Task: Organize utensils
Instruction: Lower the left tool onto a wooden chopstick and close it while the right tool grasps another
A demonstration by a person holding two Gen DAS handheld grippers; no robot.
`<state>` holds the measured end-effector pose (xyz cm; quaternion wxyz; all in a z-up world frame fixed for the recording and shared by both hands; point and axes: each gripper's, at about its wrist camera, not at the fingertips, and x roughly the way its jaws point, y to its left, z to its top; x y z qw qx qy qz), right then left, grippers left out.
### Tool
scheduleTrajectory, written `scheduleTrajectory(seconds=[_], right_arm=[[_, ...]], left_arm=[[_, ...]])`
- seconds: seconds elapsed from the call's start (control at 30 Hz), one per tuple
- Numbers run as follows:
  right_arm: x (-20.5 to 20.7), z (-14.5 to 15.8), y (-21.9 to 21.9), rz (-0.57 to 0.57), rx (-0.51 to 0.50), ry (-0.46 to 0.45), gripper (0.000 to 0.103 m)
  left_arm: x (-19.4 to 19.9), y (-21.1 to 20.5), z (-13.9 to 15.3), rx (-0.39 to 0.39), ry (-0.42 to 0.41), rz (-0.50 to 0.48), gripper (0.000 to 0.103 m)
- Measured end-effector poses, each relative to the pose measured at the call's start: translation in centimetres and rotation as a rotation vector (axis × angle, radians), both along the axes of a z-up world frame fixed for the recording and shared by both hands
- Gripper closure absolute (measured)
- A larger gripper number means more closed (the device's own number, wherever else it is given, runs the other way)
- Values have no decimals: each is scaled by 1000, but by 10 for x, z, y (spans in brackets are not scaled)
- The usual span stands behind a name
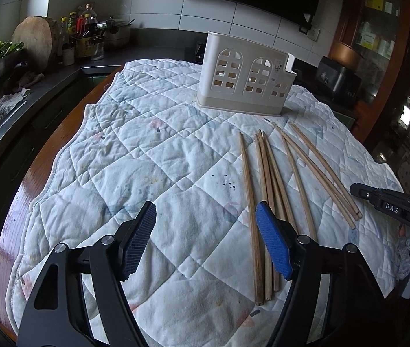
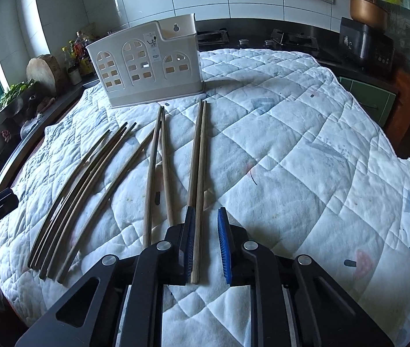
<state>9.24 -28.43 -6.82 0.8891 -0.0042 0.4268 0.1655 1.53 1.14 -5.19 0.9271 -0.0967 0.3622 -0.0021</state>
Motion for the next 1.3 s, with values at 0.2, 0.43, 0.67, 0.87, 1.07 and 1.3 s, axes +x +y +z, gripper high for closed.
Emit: scheduleTrajectory(seconds=[0.2, 0.43, 0.67, 0.87, 1.07, 1.3], right_arm=[[7, -6, 5, 15, -16, 16, 91], [6, -8, 8, 25, -40, 8, 91], [3, -13, 12, 38, -79, 3, 92], [2, -13, 9, 34, -58, 3, 93], [-4, -8, 3, 16, -31, -12, 96], [-11, 2, -1, 4, -16, -42, 96]], left_arm=[[4, -3, -3, 10, 8, -11, 33], [4, -8, -4, 16, 13, -34, 33], [0, -16, -7, 10, 26, -70, 40], [-5, -30, -15, 23, 52, -132, 52], [-1, -36, -23, -15, 82, -162, 76], [7, -38, -30, -29, 110, -147, 88]])
